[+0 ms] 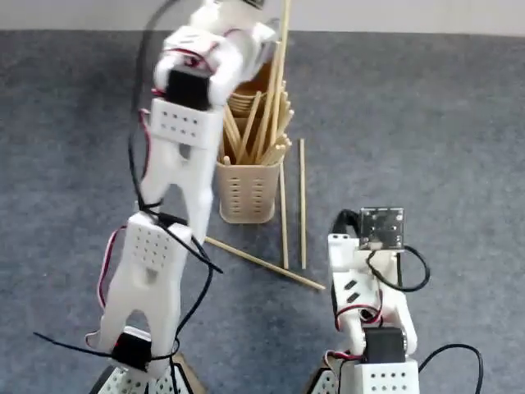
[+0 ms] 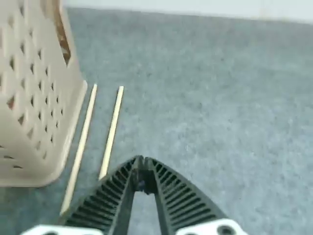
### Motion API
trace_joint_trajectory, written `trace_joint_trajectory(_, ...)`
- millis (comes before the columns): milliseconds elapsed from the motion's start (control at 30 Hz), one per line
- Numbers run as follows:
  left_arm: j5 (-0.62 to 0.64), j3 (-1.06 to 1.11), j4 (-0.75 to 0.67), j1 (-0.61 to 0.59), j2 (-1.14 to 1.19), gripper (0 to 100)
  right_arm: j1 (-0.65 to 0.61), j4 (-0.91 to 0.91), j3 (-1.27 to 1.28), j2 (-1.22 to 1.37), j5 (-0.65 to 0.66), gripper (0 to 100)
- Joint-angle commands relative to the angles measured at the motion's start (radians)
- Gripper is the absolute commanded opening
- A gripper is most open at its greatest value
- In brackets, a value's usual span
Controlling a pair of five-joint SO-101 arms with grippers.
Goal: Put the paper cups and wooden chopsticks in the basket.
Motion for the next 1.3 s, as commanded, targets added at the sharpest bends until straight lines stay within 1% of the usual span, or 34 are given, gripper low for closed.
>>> trace_joint_trajectory(0, -0.009, -0.068, -0.020, 0.047, -0.045, 13, -0.061, -0.018, 0.033, 0.007, 0.051, 0.6)
trace_joint_trajectory(100, -0.006, -0.067, -0.012, 0.054, -0.096, 12, -0.082, -0.018, 0.041, 0.007, 0.063, 0.6)
trace_joint_trajectory(167, -0.006, -0.067, 0.021, 0.056, -0.142, 12, -0.087, -0.018, 0.042, 0.007, 0.068, 0.6)
trace_joint_trajectory(233, -0.003, -0.061, 0.078, 0.062, -0.186, 12, -0.087, -0.036, 0.042, 0.007, 0.068, 0.6)
trace_joint_trajectory(300, 0.021, -0.065, 0.160, 0.087, -0.223, 12, -0.087, -0.088, 0.045, 0.008, 0.068, 0.6)
trace_joint_trajectory(400, 0.051, -0.068, 0.262, 0.120, -0.278, 12, -0.084, -0.110, 0.077, 0.008, 0.068, 0.6)
trace_joint_trajectory(500, 0.051, -0.059, 0.310, 0.125, -0.308, 12, -0.084, -0.110, 0.087, 0.008, 0.068, 0.6)
trace_joint_trajectory(633, 0.051, -0.059, 0.387, 0.127, -0.255, 12, -0.085, -0.110, 0.087, 0.008, 0.068, 0.6)
trace_joint_trajectory(767, 0.051, -0.067, 0.404, 0.125, -0.203, 12, -0.085, -0.110, 0.087, 0.008, 0.068, 0.6)
trace_joint_trajectory(967, 0.049, -0.067, 0.404, 0.165, -0.216, 12, -0.085, -0.110, 0.087, 0.008, 0.068, 0.6)
trace_joint_trajectory(1267, 0.048, -0.059, 0.394, 0.163, -0.213, 12, -0.087, -0.110, 0.087, 0.008, 0.068, 0.6)
